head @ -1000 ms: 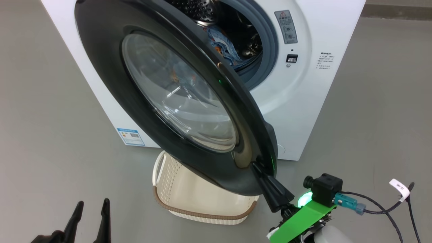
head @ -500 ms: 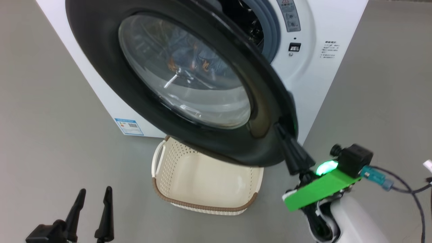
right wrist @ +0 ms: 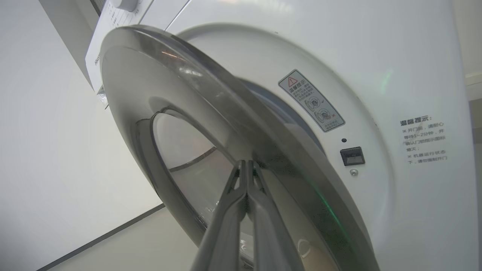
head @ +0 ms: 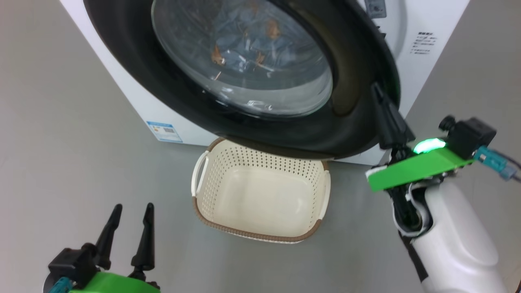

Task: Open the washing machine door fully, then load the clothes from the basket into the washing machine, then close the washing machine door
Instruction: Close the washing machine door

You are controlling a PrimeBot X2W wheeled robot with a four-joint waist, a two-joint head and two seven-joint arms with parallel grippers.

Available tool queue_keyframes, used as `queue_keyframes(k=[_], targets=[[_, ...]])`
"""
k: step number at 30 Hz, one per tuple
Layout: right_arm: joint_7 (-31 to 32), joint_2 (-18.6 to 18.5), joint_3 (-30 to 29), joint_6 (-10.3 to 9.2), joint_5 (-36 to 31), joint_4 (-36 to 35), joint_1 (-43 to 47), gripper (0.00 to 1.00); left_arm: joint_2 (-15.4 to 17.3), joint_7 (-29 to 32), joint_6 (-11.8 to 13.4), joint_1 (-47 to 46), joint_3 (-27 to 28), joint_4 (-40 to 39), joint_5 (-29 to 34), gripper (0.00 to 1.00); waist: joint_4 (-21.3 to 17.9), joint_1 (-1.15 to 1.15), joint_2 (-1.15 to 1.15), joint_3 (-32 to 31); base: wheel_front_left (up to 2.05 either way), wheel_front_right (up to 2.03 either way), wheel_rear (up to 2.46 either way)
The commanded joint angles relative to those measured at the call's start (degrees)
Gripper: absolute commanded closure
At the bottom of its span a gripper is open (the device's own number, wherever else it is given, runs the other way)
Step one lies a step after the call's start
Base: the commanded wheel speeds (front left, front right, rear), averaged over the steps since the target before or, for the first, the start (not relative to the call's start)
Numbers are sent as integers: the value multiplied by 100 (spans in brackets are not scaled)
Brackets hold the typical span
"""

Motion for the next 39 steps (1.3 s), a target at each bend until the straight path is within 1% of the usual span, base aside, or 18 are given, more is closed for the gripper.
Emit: queue_keyframes(k=[1,13,21,30,34,39], targets=[[-28,37,43,8,-59,-69,-303,100,67,-37,-9,-246,143,-153,-49,0,106,0,0,135,0,0,0],[-28,-86,-540,8,-379,274,-1238,100,35,-37,-9,-621,-120,-126,-165,0,356,0,0,566,0,0,0],[-28,-159,-704,8,-506,494,-1674,100,36,-37,-9,-785,-187,-118,-207,0,444,0,0,744,0,0,0],[-28,-130,-934,8,-655,685,-2089,100,39,-37,-9,-964,-220,-111,-241,0,497,0,0,906,0,0,0],[-28,-100,-878,8,-706,716,-2107,100,43,-37,-9,-993,-205,-80,-242,0,501,0,0,891,0,0,0],[-28,-128,-644,8,-692,750,-1797,100,55,-37,-9,-934,-166,6,-239,0,473,0,0,731,0,0,0]])
